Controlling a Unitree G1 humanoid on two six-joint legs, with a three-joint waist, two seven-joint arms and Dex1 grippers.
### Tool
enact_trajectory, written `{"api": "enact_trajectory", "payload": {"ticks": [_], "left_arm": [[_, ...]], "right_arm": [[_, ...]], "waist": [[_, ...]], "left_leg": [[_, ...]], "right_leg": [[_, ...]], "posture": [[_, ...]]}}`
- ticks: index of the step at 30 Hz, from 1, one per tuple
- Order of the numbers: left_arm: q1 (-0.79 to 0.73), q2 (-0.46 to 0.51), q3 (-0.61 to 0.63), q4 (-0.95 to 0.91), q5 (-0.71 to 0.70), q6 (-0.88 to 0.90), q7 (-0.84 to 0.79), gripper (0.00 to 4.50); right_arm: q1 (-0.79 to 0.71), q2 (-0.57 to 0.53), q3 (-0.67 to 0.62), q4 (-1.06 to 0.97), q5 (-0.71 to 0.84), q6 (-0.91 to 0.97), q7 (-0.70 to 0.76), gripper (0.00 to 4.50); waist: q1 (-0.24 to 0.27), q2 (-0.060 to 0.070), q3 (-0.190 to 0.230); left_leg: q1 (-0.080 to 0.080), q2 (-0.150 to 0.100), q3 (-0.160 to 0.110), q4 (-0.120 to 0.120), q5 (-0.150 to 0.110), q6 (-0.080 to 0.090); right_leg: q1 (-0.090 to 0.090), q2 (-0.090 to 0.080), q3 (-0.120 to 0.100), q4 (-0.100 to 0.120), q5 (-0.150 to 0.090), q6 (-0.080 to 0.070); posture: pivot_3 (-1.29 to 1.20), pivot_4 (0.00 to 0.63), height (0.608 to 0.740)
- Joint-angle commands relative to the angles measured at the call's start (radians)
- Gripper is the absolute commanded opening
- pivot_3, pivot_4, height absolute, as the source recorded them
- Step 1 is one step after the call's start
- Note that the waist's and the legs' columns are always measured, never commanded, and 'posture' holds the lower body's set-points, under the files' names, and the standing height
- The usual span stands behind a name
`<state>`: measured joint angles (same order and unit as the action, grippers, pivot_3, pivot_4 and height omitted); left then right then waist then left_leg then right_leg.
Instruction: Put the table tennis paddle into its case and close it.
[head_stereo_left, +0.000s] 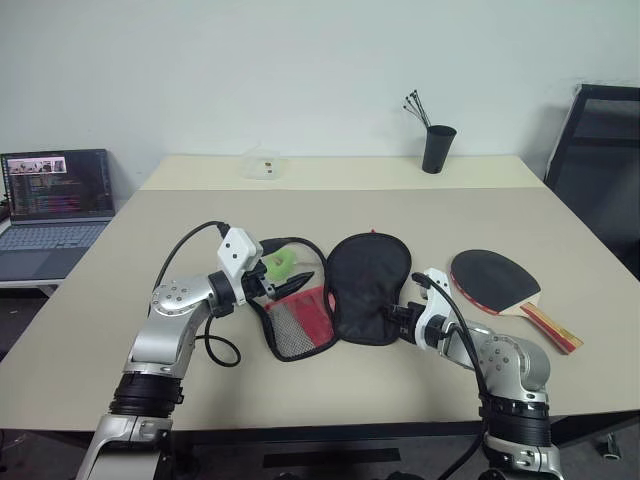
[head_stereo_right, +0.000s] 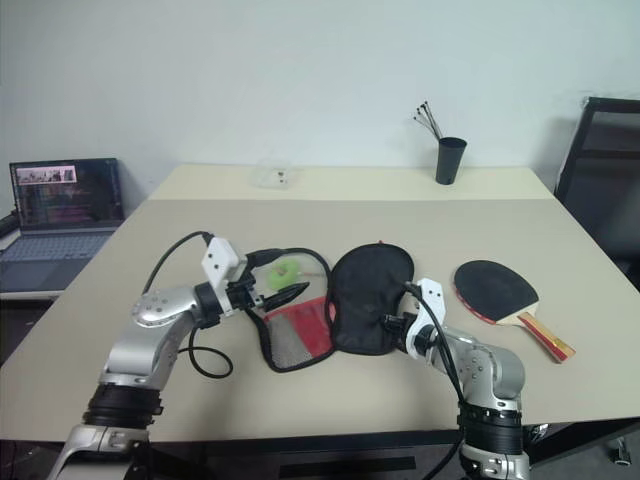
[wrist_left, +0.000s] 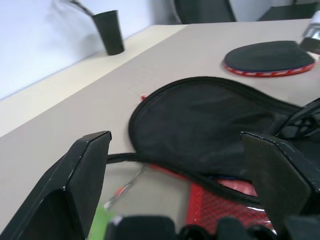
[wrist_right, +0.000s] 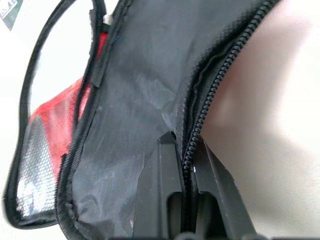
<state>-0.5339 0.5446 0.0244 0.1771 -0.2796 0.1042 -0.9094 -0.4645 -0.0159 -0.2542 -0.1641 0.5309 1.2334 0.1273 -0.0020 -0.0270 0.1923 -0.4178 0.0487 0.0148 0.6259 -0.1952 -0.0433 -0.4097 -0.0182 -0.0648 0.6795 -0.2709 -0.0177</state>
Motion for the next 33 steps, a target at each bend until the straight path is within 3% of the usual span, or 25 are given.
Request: {"api": "enact_trajectory", "payload": {"ticks": [1, 12, 20, 23, 29, 33], "left_arm": [[-0.038, -0.006, -0.005, 0.005, 0.004, -0.028, -0.015, 4.50], [-0.051, -0.021, -0.008, 0.030, 0.011, -0.045, -0.024, 4.50], [-0.048, -0.019, -0.006, 0.031, 0.012, -0.052, -0.020, 4.50], [-0.044, -0.020, -0.005, 0.027, 0.011, -0.052, -0.019, 4.50], [-0.044, -0.029, -0.011, 0.030, 0.012, -0.057, -0.017, 4.50], [-0.043, -0.039, -0.014, 0.029, 0.010, -0.058, -0.018, 4.50]], "right_arm": [[-0.019, -0.032, -0.018, -0.028, 0.011, -0.025, 0.005, 0.02], [-0.182, -0.233, 0.061, 0.204, -0.030, -0.101, 0.146, 0.02], [-0.230, -0.292, 0.122, 0.315, -0.063, -0.143, 0.218, 0.02], [-0.232, -0.293, 0.116, 0.326, -0.077, -0.152, 0.204, 0.67], [-0.265, -0.325, 0.083, 0.339, -0.085, -0.200, 0.223, 2.68], [-0.268, -0.396, 0.041, 0.341, -0.076, -0.243, 0.274, 2.68]], "waist": [[0.000, 0.000, 0.000], [0.000, 0.000, 0.000], [0.000, 0.000, 0.000], [0.000, 0.000, 0.000], [0.000, 0.000, 0.000], [0.000, 0.000, 0.000]], "left_leg": [[0.000, 0.000, 0.000, 0.000, 0.000, 0.000], [0.000, 0.000, 0.000, 0.000, 0.000, 0.000], [0.000, 0.000, 0.001, 0.000, 0.000, 0.000], [0.000, 0.000, 0.001, 0.000, 0.000, 0.000], [0.000, 0.000, 0.001, 0.000, 0.000, 0.000], [-0.001, 0.000, 0.001, 0.000, 0.000, 0.000]], "right_leg": [[0.000, 0.000, 0.000, 0.000, 0.000, 0.000], [0.000, 0.003, 0.000, 0.000, 0.000, 0.000], [-0.001, 0.004, 0.001, 0.000, 0.000, 0.000], [-0.001, 0.003, 0.001, 0.000, 0.000, 0.000], [-0.001, 0.004, 0.001, 0.000, 0.000, 0.000], [-0.001, 0.003, 0.001, 0.000, 0.000, 0.000]], "posture": [[0.00, 0.150, 0.740], [0.00, 0.150, 0.740], [0.00, 0.150, 0.740], [0.00, 0.150, 0.740], [0.00, 0.150, 0.740], [0.00, 0.150, 0.740]]}}
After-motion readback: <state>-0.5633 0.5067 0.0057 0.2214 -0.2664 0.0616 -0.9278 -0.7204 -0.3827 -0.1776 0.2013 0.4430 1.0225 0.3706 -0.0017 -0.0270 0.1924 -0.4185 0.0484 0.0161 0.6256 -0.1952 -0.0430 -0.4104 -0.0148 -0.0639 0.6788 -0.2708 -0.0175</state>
